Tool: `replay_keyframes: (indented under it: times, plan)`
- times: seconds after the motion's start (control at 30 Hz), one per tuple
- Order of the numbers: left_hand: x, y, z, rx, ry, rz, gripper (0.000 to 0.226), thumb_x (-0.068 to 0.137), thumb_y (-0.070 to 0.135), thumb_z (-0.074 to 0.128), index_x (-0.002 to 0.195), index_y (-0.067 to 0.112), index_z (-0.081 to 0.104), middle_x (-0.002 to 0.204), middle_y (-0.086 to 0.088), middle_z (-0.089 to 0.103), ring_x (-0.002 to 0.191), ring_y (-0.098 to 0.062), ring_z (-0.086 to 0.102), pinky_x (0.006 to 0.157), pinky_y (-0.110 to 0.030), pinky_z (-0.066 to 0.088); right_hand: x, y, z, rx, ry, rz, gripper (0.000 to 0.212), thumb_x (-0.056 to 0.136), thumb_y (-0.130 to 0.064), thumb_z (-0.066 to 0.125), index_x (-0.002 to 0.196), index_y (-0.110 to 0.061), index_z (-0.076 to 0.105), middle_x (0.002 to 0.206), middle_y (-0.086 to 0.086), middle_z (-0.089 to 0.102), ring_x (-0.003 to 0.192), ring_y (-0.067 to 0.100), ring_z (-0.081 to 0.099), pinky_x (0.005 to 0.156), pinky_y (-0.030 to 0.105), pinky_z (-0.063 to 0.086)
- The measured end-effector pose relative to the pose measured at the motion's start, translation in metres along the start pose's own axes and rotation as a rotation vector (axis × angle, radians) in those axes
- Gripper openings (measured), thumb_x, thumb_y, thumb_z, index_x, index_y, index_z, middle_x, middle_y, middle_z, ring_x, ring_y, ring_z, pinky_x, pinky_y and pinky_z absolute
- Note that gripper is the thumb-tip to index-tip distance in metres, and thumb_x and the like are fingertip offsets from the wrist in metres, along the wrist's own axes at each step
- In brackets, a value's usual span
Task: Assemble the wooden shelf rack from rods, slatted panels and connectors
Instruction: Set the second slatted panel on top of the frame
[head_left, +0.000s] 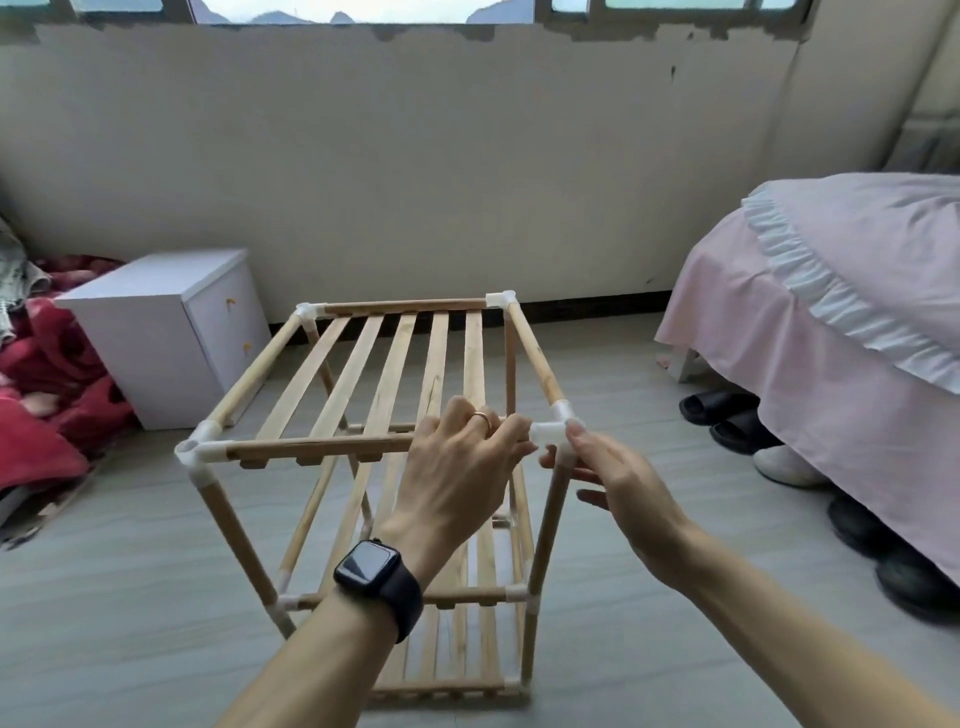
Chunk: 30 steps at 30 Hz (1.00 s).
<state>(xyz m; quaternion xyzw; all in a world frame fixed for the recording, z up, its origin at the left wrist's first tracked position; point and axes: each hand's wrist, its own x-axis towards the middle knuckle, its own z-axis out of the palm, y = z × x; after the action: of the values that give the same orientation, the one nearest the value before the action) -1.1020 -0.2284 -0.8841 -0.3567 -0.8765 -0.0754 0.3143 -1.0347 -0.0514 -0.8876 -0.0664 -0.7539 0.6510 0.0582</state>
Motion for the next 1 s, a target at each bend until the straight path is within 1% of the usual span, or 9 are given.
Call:
replay_keyframes:
  times: [0.13,0.2,0.3,0.4,0.53,0.67,0.83,0.9,1.0]
  plan:
    - [0.000,-0.005,0.004,0.011,0.069,0.047,0.035,0.100,0.040,0.045,0.111,0.018,0.070,0.086,-0.002,0.068,0.085,-0.023,0.057,0.063,-0.044,0.054,0.009,0.001,0.013,0.050,0.018,-0.049,0.047,0.087,-0.062,0.048,0.103,-0.023,0.069,0.094,-0.001,0.075,0.094,0.012,0.072,0.079,0.022,0.051]
    - [0.000,-0.007,0.004,0.026,0.099,0.048,0.031,0.101,0.039,0.047,0.109,0.018,0.068,0.085,-0.001,0.067,0.084,-0.023,0.056,0.061,-0.043,0.053,0.012,0.000,0.017,0.072,0.032,-0.070,0.045,0.089,-0.061,0.048,0.103,-0.023,0.068,0.090,0.000,0.072,0.094,0.017,0.071,0.072,0.020,0.052]
    - [-0.001,-0.011,0.003,0.035,0.128,0.075,0.035,0.103,0.042,0.042,0.108,0.018,0.067,0.084,-0.001,0.066,0.083,-0.022,0.056,0.060,-0.040,0.052,0.015,0.002,0.021,0.072,0.061,-0.092,0.044,0.100,-0.058,0.047,0.102,-0.018,0.064,0.089,0.002,0.066,0.096,0.022,0.068,0.073,0.018,0.048]
    - [0.000,-0.013,0.003,0.034,0.137,0.070,0.037,0.102,0.043,0.043,0.110,0.017,0.068,0.084,-0.002,0.067,0.084,-0.023,0.057,0.060,-0.041,0.052,0.014,0.003,0.021,0.062,0.055,-0.109,0.050,0.092,-0.060,0.044,0.103,-0.015,0.062,0.091,0.002,0.064,0.097,0.022,0.067,0.070,0.014,0.048]
    - [0.001,-0.012,0.004,0.024,0.153,0.070,0.036,0.102,0.043,0.046,0.109,0.015,0.068,0.086,-0.003,0.068,0.084,-0.024,0.058,0.061,-0.042,0.053,0.013,0.005,0.019,0.043,0.072,-0.106,0.056,0.088,-0.063,0.039,0.105,-0.014,0.059,0.092,0.004,0.062,0.098,0.025,0.066,0.071,0.017,0.047]
    - [0.002,-0.011,0.002,0.015,0.157,0.037,0.031,0.100,0.041,0.052,0.107,0.015,0.069,0.084,-0.003,0.067,0.084,-0.024,0.057,0.060,-0.041,0.052,0.012,0.004,0.011,0.070,0.096,-0.103,0.057,0.089,-0.063,0.036,0.107,-0.014,0.058,0.090,0.002,0.058,0.093,0.021,0.063,0.076,0.020,0.047]
    - [0.003,-0.006,0.001,0.016,0.111,0.003,0.033,0.101,0.041,0.048,0.107,0.016,0.068,0.083,-0.003,0.066,0.086,-0.026,0.057,0.063,-0.045,0.053,0.013,0.004,0.014,0.023,0.113,-0.129,0.059,0.093,-0.063,0.035,0.104,-0.010,0.058,0.087,0.001,0.057,0.085,0.016,0.060,0.080,0.027,0.050]
    - [0.003,-0.005,0.001,0.019,0.089,-0.006,0.033,0.101,0.042,0.049,0.109,0.017,0.068,0.084,-0.002,0.067,0.088,-0.026,0.057,0.064,-0.045,0.053,0.011,0.006,0.020,-0.004,0.123,-0.145,0.058,0.093,-0.064,0.037,0.101,-0.011,0.058,0.084,0.000,0.058,0.079,0.015,0.059,0.077,0.028,0.055]
    - [0.002,-0.007,0.001,0.017,0.088,-0.007,0.031,0.101,0.043,0.050,0.109,0.019,0.069,0.083,-0.002,0.066,0.087,-0.025,0.056,0.064,-0.043,0.053,0.008,0.008,0.028,-0.054,0.157,-0.175,0.054,0.094,-0.064,0.038,0.098,-0.014,0.059,0.082,0.000,0.060,0.074,0.011,0.060,0.071,0.023,0.055]
